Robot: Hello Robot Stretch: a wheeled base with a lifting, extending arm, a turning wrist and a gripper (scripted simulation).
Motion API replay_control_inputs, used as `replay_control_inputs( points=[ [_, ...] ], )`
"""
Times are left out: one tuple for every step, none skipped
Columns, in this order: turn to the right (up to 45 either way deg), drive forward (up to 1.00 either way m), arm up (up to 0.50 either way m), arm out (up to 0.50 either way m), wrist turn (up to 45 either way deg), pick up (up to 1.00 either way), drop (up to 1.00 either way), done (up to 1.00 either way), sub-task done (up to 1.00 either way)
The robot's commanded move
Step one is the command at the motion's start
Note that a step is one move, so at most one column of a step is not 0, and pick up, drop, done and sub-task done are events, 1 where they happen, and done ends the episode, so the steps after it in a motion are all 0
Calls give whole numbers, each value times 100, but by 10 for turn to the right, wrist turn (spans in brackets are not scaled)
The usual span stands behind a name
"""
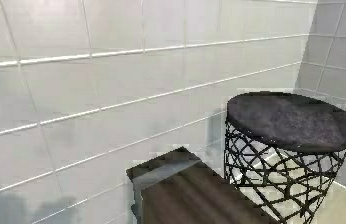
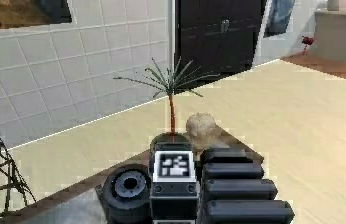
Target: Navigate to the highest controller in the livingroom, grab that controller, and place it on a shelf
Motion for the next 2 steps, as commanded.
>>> replay_control_inputs(
  points=[
    [-210,0,0,0,0,0,0,0,0],
    [0,0,0,14,0,0,0,0,0]
  ],
)
